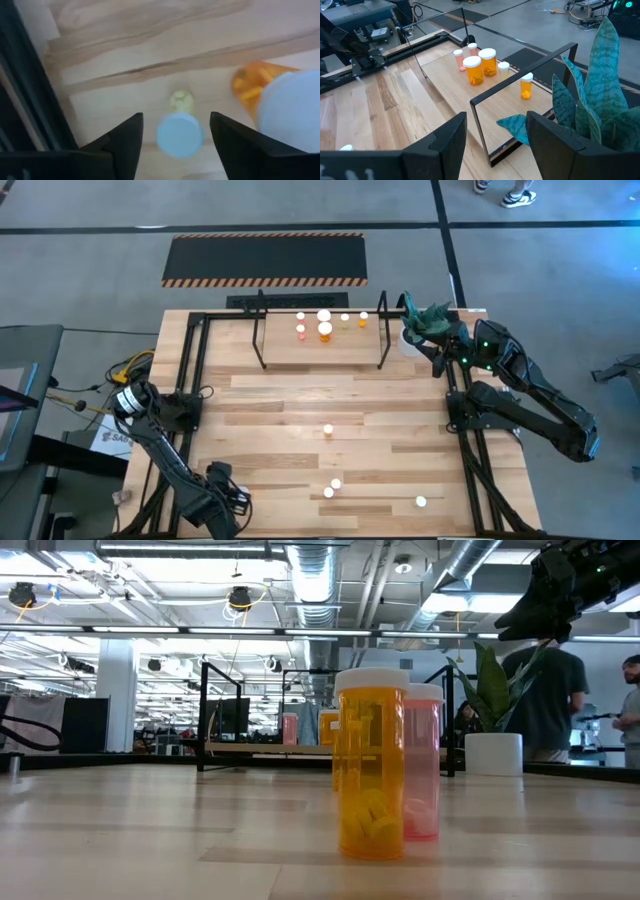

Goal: Pick and place medicine bottles onto shelf by color
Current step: Put the left yellow pill bottle on the shelf aligned with the other yellow pill bottle

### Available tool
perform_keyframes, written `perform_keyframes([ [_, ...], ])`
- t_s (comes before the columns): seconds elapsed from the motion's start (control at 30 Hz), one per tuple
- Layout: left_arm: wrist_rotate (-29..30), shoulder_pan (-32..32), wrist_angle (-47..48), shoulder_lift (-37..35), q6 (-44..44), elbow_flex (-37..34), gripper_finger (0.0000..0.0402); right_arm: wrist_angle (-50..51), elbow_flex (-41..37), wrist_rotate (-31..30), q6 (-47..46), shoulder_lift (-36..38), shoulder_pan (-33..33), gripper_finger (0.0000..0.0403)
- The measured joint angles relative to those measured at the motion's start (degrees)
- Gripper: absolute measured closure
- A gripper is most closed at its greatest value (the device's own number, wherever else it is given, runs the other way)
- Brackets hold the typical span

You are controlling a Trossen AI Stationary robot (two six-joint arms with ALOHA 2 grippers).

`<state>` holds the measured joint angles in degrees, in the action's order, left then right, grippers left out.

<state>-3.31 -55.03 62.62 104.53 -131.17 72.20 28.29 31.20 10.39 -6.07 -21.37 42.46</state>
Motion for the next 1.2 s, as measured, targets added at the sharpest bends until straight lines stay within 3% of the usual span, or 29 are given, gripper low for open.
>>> perform_keyframes([
  [0.43, -0.5, 0.0, -0.5, 0.0, 1.0, 0.0, 0.0269, 0.0, 0.0, 0.0, 0.0, 0.0, 0.0, 0.0177],
  [0.83, -0.6, 0.4, 0.3, 0.0, 1.0, 0.0, 0.0292, 0.0, 0.0, 0.0, 0.0, 0.0, 0.0, 0.0177],
  [1.03, -0.1, 3.6, 9.1, -2.2, 5.3, 0.0, 0.0292, 0.0, 0.0, 0.0, 0.0, 0.0, 0.0, 0.0177],
  [1.2, 7.0, 9.2, 20.1, -8.1, 11.9, 0.0, 0.0292, 0.0, 0.0, 0.0, 0.0, 0.0, 0.0, 0.0177],
])
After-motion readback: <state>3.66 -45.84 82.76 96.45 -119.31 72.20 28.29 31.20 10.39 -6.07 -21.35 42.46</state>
